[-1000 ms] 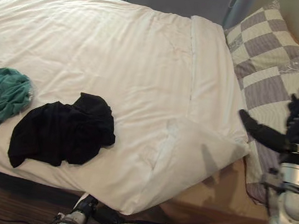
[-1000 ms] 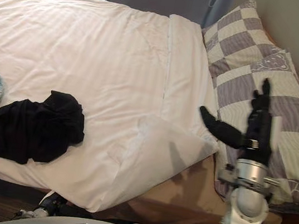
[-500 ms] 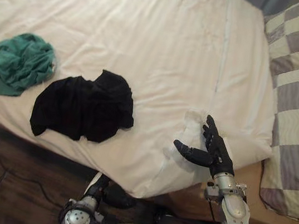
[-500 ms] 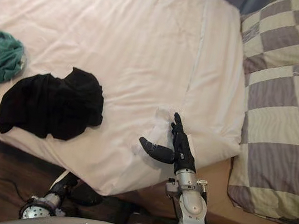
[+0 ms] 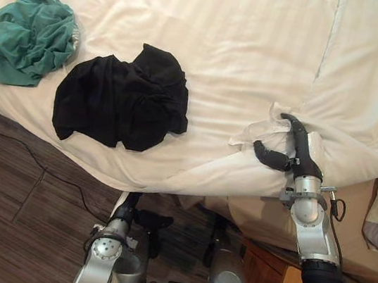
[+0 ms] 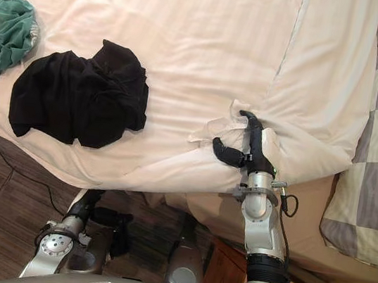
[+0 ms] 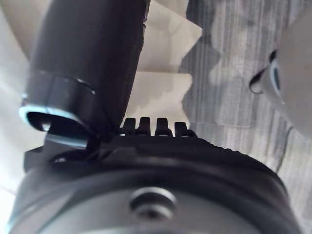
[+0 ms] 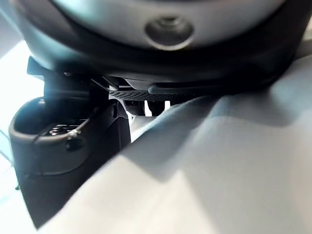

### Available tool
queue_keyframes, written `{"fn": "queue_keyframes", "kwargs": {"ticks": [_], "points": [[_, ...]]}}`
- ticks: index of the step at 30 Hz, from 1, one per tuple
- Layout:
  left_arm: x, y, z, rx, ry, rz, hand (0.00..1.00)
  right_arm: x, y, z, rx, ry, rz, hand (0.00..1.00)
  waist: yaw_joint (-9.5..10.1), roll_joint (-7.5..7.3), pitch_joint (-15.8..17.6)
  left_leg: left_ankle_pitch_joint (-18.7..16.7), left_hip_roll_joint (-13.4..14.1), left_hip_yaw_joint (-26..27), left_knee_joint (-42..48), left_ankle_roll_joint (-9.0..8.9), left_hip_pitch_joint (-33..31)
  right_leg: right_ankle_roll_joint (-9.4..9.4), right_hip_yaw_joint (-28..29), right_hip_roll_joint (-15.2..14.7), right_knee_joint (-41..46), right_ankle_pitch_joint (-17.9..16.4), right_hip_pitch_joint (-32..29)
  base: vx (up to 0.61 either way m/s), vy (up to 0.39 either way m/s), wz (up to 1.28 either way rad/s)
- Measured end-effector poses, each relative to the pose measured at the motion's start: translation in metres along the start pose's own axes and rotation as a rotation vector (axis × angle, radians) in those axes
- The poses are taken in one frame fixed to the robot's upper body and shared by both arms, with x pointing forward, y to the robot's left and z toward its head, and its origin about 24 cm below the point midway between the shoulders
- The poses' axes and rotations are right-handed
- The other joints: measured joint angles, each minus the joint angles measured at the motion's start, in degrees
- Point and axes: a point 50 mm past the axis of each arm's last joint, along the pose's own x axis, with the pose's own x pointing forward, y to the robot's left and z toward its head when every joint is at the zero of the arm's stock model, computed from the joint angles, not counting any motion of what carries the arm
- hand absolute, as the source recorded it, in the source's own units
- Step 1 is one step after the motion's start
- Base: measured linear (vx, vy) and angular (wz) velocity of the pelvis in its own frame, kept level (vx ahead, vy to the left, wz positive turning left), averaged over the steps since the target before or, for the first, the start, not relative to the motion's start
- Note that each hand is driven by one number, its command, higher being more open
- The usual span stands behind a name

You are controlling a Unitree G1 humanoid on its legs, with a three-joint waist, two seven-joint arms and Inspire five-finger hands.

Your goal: Tidy up the quilt and then pick up the clothes from the bed and put them into the laundry hamper

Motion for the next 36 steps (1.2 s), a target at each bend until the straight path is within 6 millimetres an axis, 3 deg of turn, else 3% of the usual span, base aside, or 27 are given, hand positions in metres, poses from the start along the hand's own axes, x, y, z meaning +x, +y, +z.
{"fn": "queue_keyframes", "kwargs": {"ticks": [6, 11, 17, 20, 22, 23, 28, 32, 36], "points": [[-0.001, -0.001, 0.001, 0.015, 0.001, -0.025, 1.0, -0.014, -0.005, 0.001, -0.026, -0.004, -0.014, 0.0, -0.18, -0.54, 0.2, -0.2, 0.1, -0.2, -0.1, -0.03, 0.3, -0.04, -0.4, 0.1, -0.1, -0.1, 0.2, 0.02, -0.01, 0.02], [-0.003, 0.0, -0.003, 0.006, 0.017, -0.018, 1.0, -0.056, 0.001, -0.006, 0.022, 0.064, 0.0, 0.0, -0.71, -1.32, 0.1, -0.2, 0.1, 0.3, -1.4, -0.1, 3.0, -0.13, -0.1, 0.4, 0.1, -0.1, 1.7, 0.04, -0.009, -0.09], [-0.022, 0.005, -0.019, 0.029, 0.089, 0.011, 1.0, -0.115, 0.025, -0.024, 0.163, 0.247, 0.073, 0.0, -1.84, -4.99, -0.9, -2.4, 0.9, 6.1, -2.0, -0.53, 8.2, -0.78, 4.4, 1.8, 1.5, -0.6, 2.1, 0.0, 0.017, -0.46], [-0.026, 0.005, -0.026, 0.024, 0.124, 0.019, 1.0, -0.124, 0.037, -0.034, 0.285, 0.333, 0.09, 0.0, -2.2, -6.33, -2.3, -3.5, 1.6, 8.7, -1.7, -0.59, 10.1, -0.84, 5.2, 2.3, 2.4, -0.6, 2.3, -0.02, 0.008, -0.38], [-0.028, 0.005, -0.028, 0.021, 0.138, 0.02, 1.0, -0.127, 0.041, -0.038, 0.332, 0.364, 0.096, 0.0, -2.14, -6.41, -2.9, -4.6, 2.3, 9.8, -0.2, -0.66, 10.6, -0.84, 5.7, 2.8, 3.2, -0.6, 2.4, -0.03, 0.018, -0.3], [-0.031, 0.004, -0.032, 0.018, 0.154, 0.019, 1.0, -0.13, 0.044, -0.042, 0.365, 0.388, 0.101, 1.0, -2.03, -6.39, -3.6, -5.3, 2.9, 10.7, 0.4, -0.78, 11.2, -0.84, 5.9, 3.2, 3.6, -0.6, 2.5, -0.02, 0.024, -0.31], [-0.037, 0.0, -0.045, -0.001, 0.207, 0.011, 1.0, -0.141, 0.053, -0.058, 0.507, 0.513, 0.056, 1.0, -1.03, -6.15, -4.5, -6.7, 4.4, 14.1, 1.7, -1.55, 14.3, -1.12, 5.9, 4.4, 5.6, -0.8, 3.4, 0.0, 0.017, -0.26], [-0.031, -0.008, -0.061, -0.097, 0.246, 0.025, 1.0, -0.162, 0.053, -0.082, 0.701, 0.7, -0.084, 1.0, -1.36, -4.06, -6.6, -6.8, 4.5, 16.6, 0.7, -1.73, 16.9, -2.38, 5.0, 4.8, 7.2, -1.8, 3.7, 0.02, 0.013, -0.23], [-0.022, -0.018, -0.071, -0.131, 0.298, 0.026, 1.0, -0.201, 0.029, -0.122, 0.851, 0.951, -0.411, 1.0, -1.43, -1.25, -8.1, -6.6, 3.9, 17.4, -1.3, -2.12, 19.4, -2.26, 3.2, 4.2, 9.5, -4.1, 4.2, 0.03, -0.001, -0.05]]}}
